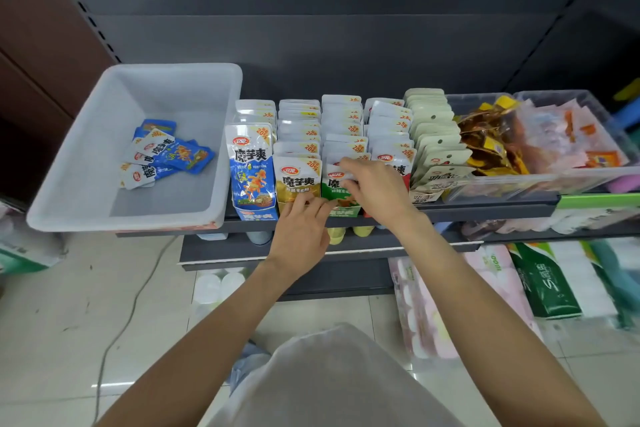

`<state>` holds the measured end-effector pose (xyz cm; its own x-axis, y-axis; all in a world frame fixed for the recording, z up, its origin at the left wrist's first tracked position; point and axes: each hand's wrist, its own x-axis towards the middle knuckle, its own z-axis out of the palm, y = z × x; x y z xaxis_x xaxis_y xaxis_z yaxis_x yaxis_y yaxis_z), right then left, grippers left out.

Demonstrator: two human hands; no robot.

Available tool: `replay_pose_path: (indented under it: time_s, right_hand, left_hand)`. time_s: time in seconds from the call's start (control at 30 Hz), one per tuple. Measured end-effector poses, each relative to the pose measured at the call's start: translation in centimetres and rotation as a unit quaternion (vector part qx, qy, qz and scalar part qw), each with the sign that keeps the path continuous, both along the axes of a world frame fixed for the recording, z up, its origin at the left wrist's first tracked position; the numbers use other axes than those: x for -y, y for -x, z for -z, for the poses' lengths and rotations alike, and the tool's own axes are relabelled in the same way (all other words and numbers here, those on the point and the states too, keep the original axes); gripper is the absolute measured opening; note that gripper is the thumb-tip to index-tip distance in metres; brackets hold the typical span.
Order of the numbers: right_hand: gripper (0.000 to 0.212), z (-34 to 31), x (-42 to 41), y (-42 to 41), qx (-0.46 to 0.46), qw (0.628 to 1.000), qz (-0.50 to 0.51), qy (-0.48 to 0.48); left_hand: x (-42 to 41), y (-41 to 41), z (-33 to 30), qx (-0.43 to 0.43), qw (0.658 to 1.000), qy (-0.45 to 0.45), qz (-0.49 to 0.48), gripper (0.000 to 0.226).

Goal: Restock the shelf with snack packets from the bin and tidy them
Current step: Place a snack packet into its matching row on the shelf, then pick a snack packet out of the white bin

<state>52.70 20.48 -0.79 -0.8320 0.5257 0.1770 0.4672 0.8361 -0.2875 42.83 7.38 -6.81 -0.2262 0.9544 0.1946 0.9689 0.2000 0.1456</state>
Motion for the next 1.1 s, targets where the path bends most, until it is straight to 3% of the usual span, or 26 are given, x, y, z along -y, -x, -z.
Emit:
replay_pose_path:
  time_s: [0.1,0.17,0.27,0.37,0.47,0.57,0.63,0.73,0.83,0.9,0.97,1.1]
  right_hand:
    - [0.027,-0.5,0.1,-0.3,-0.038,0.996,0.069,-0.046]
    - [0.029,-1.6,0.7,-1.1,-0.163,0.976,0.140,-0.040]
    - [0.020,-4.0,3.0,-2.5,-0.361,0.913,0.178,0.065]
    - [0.012,-5.8,6.1,-2.1,-0.402,0.881,0.122,0.220]
    - [0.014,-6.4,8.4,0.9,-0.335,0.877,0.014,0.344]
    - [0.014,-6.2,10.3,6.0,-0.182,0.921,-0.092,0.331]
    - [0.015,-5.6,11.3,10.6,-0.118,0.946,-0.149,0.263]
    - [0.018,-3.2,11.7,19.1,-0.038,0.966,-0.174,0.187]
    - [0.027,1.0,10.5,27.5,0.066,0.979,-0.120,0.149]
    - [0.031,3.5,9.5,31.4,0.108,0.982,-0.074,0.134]
    - [0.035,5.2,8.9,33.8,0.140,0.982,-0.033,0.121]
    - [0.056,6.0,8.6,35.8,0.203,0.970,0.037,0.125]
  left_hand:
    - [0.1,0.2,0.0,0.012,1.000,0.002,0.006,0.049]
    - [0.3,0.3,-0.5,0.046,0.999,-0.016,0.007,0.044]
    - [1.6,0.5,-2.7,0.136,0.986,-0.093,0.001,0.025]
    - [4.5,1.3,-5.5,0.224,0.955,-0.183,-0.060,0.027]
    - [9.0,3.8,-7.8,0.263,0.900,-0.308,-0.162,0.030]
    - [12.7,9.2,-8.7,0.244,0.869,-0.353,-0.248,0.023]
    - [13.8,14.2,-8.2,0.223,0.879,-0.310,-0.285,0.019]
    - [13.4,21.8,-5.8,0.200,0.914,-0.136,-0.325,0.023]
    - [11.1,26.6,-3.7,0.213,0.909,0.045,-0.355,0.043]
    - [9.5,28.4,-2.6,0.232,0.898,0.112,-0.358,0.048]
    - [8.3,29.7,-1.9,0.290,0.874,0.125,-0.368,0.046]
    - [7.3,32.0,-0.6,0.439,0.805,0.066,-0.394,0.020]
